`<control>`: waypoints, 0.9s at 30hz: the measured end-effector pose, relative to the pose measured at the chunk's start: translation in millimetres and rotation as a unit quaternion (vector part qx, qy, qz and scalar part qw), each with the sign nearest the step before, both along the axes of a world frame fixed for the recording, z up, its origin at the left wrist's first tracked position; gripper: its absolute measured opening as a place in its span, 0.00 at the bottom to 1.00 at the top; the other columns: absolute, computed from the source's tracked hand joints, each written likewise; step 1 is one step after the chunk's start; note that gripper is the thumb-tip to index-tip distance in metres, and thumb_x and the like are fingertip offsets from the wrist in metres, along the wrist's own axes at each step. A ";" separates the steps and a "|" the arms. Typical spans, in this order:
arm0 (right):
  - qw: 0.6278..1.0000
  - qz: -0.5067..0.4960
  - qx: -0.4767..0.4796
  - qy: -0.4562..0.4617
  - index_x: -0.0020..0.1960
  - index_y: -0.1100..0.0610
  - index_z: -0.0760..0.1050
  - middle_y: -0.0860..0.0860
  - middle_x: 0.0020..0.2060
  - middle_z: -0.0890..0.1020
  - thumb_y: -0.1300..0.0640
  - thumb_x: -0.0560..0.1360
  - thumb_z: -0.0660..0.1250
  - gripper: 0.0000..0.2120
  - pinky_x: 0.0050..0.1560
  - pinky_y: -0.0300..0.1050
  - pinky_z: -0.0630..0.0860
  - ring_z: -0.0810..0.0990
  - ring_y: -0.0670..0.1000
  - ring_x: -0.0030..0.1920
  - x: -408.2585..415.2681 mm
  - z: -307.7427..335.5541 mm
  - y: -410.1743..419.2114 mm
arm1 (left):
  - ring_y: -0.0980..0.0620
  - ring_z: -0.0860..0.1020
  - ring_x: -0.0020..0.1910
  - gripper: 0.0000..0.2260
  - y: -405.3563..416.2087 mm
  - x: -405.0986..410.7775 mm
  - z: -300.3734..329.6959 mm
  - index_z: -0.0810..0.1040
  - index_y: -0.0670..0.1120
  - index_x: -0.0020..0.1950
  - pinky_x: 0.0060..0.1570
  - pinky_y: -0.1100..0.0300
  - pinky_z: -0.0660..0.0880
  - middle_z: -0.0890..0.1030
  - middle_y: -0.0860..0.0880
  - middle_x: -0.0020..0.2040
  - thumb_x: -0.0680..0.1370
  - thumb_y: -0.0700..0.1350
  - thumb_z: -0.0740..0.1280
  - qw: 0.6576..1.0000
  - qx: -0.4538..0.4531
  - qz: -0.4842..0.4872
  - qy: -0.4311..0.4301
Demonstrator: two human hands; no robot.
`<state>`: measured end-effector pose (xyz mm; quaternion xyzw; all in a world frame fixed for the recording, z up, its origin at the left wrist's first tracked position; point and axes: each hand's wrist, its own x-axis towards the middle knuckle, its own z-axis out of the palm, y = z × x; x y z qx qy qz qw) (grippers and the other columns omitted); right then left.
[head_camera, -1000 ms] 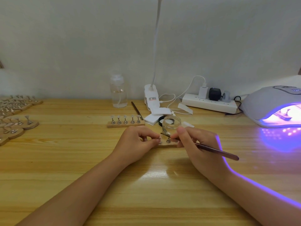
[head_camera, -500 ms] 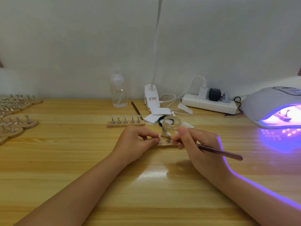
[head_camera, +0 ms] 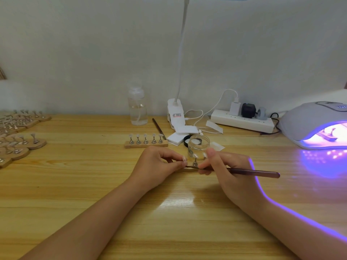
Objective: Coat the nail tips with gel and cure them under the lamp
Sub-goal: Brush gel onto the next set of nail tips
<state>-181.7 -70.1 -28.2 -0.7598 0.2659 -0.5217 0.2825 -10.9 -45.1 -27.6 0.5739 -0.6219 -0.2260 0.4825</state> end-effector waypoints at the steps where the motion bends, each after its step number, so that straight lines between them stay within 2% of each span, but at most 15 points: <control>1: 1.000 -0.003 -0.008 -0.002 0.35 0.45 0.79 0.44 0.32 0.83 0.44 0.73 0.60 0.13 0.37 0.38 0.78 0.82 0.42 0.33 -0.2 0.3 -0.2 | 0.52 0.79 0.39 0.05 0.1 0.0 0.0 0.83 0.50 0.38 0.37 0.74 0.70 0.82 0.57 0.34 0.67 0.40 0.75 1.000 0.001 0.000 0.001; 4: 0.999 -0.013 -0.032 0.012 0.39 0.43 0.79 0.42 0.36 0.83 0.45 0.76 0.60 0.12 0.39 0.35 0.77 0.81 0.41 0.36 -0.8 1.9 -1.4 | 0.52 0.78 0.41 0.04 -0.1 0.1 0.1 0.84 0.48 0.39 0.38 0.74 0.70 0.83 0.55 0.36 0.67 0.40 0.75 1.000 0.003 -0.004 0.002; 7: 1.000 0.009 0.006 -0.001 0.36 0.46 0.80 0.43 0.33 0.83 0.45 0.76 0.63 0.13 0.37 0.31 0.76 0.81 0.40 0.33 -0.1 0.0 -0.3 | 0.50 0.79 0.42 0.04 0.2 0.5 0.4 0.84 0.48 0.39 0.41 0.68 0.73 0.83 0.53 0.37 0.67 0.40 0.75 1.000 0.003 -0.008 0.002; 9: 1.000 0.014 0.020 -0.018 0.35 0.48 0.80 0.45 0.30 0.83 0.44 0.74 0.61 0.15 0.35 0.32 0.75 0.81 0.41 0.31 -0.4 0.1 0.5 | 0.51 0.79 0.41 0.04 0.6 0.3 0.7 0.84 0.48 0.38 0.43 0.65 0.73 0.83 0.53 0.37 0.67 0.40 0.74 1.000 0.000 -0.008 0.005; 11: 1.000 0.005 -0.006 -0.013 0.36 0.47 0.80 0.45 0.33 0.83 0.45 0.74 0.59 0.14 0.36 0.34 0.76 0.81 0.42 0.33 -0.7 1.1 -0.3 | 0.52 0.79 0.40 0.04 0.3 -0.1 0.6 0.84 0.49 0.38 0.43 0.66 0.73 0.83 0.53 0.37 0.67 0.40 0.75 1.000 -0.001 -0.007 0.001; 13: 1.000 0.002 -0.020 0.002 0.38 0.46 0.79 0.42 0.35 0.83 0.46 0.76 0.62 0.11 0.38 0.33 0.76 0.81 0.40 0.35 -0.5 1.9 -1.3 | 0.52 0.79 0.40 0.04 -0.1 0.1 0.4 0.84 0.48 0.39 0.44 0.65 0.73 0.83 0.53 0.37 0.66 0.40 0.75 1.000 -0.001 -0.009 0.003; 17: 0.999 0.020 0.029 -0.019 0.34 0.49 0.80 0.47 0.30 0.83 0.45 0.75 0.63 0.15 0.34 0.34 0.76 0.80 0.42 0.29 0.4 -0.2 -0.1 | 0.51 0.79 0.42 0.05 -0.5 0.3 -0.2 0.83 0.50 0.37 0.46 0.61 0.74 0.83 0.52 0.37 0.66 0.40 0.74 1.000 -0.005 -0.008 0.007; 20: 1.000 -0.002 -0.012 -0.012 0.37 0.46 0.79 0.45 0.33 0.83 0.45 0.75 0.61 0.12 0.36 0.35 0.76 0.80 0.42 0.32 0.3 1.5 -0.6 | 0.51 0.79 0.41 0.05 -0.2 0.7 -0.8 0.84 0.49 0.38 0.44 0.62 0.74 0.84 0.52 0.37 0.66 0.40 0.75 1.000 -0.005 -0.009 0.010; 22: 1.000 0.001 -0.002 -0.007 0.37 0.46 0.80 0.44 0.34 0.83 0.44 0.76 0.62 0.13 0.36 0.35 0.77 0.81 0.42 0.33 0.6 1.6 -1.2 | 0.49 0.80 0.42 0.05 -0.5 0.8 -1.3 0.84 0.49 0.39 0.46 0.59 0.75 0.84 0.51 0.38 0.66 0.40 0.74 1.000 -0.004 -0.011 0.010; 24: 0.999 0.020 0.032 -0.020 0.36 0.49 0.81 0.47 0.31 0.83 0.44 0.74 0.62 0.15 0.34 0.35 0.76 0.80 0.42 0.30 1.1 1.1 0.1 | 0.48 0.80 0.43 0.05 -0.1 0.8 -1.2 0.83 0.49 0.38 0.48 0.55 0.76 0.84 0.50 0.38 0.67 0.39 0.74 1.000 -0.002 -0.013 0.014; 27: 1.000 0.015 0.021 -0.019 0.34 0.50 0.80 0.46 0.30 0.82 0.48 0.75 0.62 0.14 0.33 0.32 0.74 0.79 0.42 0.28 -0.2 0.2 0.1 | 0.46 0.80 0.44 0.04 -0.5 0.1 -0.9 0.84 0.48 0.39 0.49 0.53 0.77 0.84 0.48 0.39 0.67 0.39 0.74 1.000 -0.001 -0.016 0.016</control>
